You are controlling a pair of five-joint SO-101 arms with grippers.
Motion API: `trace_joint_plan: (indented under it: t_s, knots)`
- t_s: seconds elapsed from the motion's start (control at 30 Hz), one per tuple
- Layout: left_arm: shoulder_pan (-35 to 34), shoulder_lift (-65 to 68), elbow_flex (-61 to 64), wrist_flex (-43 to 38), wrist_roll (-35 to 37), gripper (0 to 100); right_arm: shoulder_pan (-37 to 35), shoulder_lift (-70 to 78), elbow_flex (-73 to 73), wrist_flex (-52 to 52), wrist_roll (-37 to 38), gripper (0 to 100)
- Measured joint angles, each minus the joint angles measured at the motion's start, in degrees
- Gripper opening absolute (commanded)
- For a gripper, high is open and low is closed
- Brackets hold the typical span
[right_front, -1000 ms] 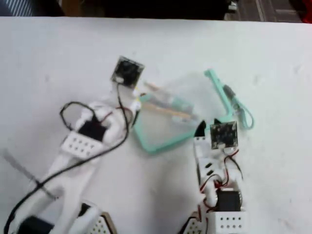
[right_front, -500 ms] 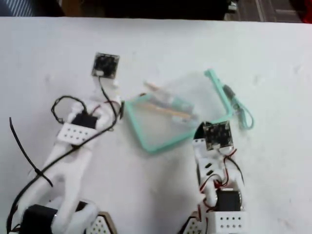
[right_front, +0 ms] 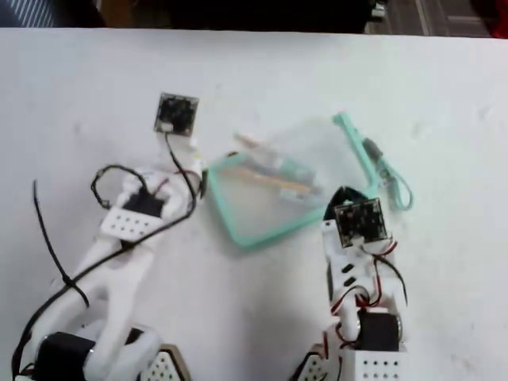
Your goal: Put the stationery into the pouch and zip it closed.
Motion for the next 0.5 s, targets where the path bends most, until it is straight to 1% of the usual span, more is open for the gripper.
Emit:
trace_joint_plan:
  t_s: [0.13,0.33,0.5]
  knots:
    - [0.4,0.0,0.6,-1.8,-1.8,2,0.3,8.2,-8.1,0.8,0.2,1.6]
    - [0.4,0.0,0.6,-2.0,-2.5,2,0.4,32.5,-26.2,5.5,0.4,1.6]
    - [0.4,0.0,0.6,-2.0,-2.5,2,6.4,54.1,-44.7,13.1,0.4,1.7]
